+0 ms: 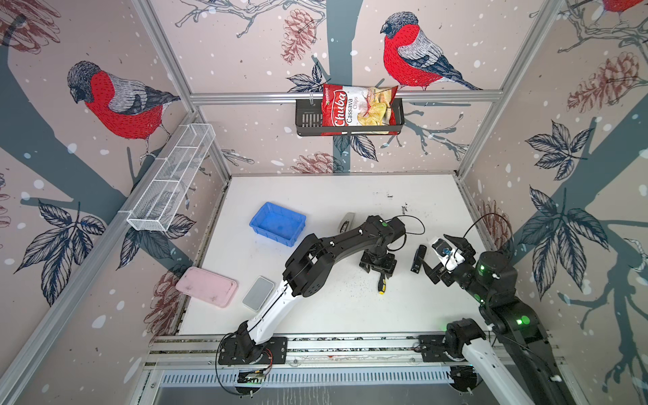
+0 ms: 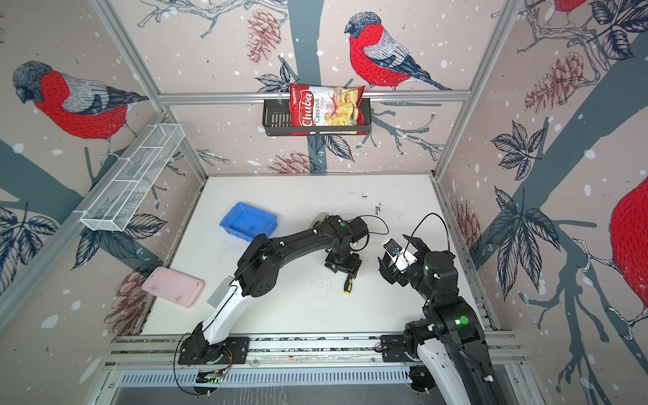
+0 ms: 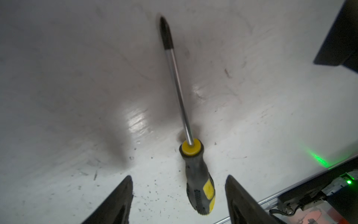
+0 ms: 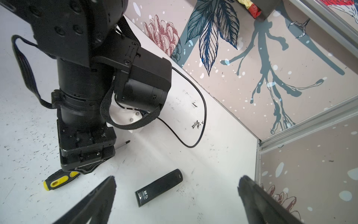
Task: Put the screwdriver in the bin
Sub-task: Pick up the screwdriver from the center of the table.
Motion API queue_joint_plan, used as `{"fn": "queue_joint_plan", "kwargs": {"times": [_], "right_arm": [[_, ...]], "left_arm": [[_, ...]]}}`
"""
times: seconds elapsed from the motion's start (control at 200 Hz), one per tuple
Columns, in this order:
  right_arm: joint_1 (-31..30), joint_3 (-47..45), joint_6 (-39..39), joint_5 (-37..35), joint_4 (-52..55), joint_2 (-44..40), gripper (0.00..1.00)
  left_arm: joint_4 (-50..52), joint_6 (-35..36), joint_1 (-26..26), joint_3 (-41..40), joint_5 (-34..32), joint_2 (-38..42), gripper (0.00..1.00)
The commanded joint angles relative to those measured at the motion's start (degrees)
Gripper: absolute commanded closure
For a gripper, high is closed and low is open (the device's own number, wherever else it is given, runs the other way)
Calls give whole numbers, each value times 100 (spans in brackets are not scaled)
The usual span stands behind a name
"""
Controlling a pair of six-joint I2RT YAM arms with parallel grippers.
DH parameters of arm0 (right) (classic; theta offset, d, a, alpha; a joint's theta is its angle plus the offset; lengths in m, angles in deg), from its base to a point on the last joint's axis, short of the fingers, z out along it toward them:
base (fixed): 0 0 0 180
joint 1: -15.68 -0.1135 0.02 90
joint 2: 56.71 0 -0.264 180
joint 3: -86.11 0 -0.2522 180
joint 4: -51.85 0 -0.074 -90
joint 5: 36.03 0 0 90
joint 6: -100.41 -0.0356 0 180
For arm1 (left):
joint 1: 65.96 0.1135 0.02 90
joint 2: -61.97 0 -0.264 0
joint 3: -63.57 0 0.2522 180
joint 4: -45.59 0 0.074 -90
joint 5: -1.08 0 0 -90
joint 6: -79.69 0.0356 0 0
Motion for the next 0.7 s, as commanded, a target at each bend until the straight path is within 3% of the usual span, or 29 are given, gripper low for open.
{"fn": "queue_joint_plan", "kwargs": {"times": [0.0, 0.255, 0.405, 0.46, 0.696], "right_arm": [[-115, -33, 115, -156, 131, -1, 0], [-257, 42, 179, -336, 244, 18, 0], [-273, 75, 171, -412, 347, -13, 0], [-271, 56, 145, -420, 340, -22, 0], [-273, 5, 53, -449, 296, -59, 1]], "left_arm": [[377, 75, 4, 260, 147, -190, 28], [532, 42, 9, 578, 266, -607, 37], [543, -3, 4, 567, 152, -602, 56], [597, -24, 4, 556, 57, -601, 59], [591, -176, -7, -34, -521, -384, 69]]}}
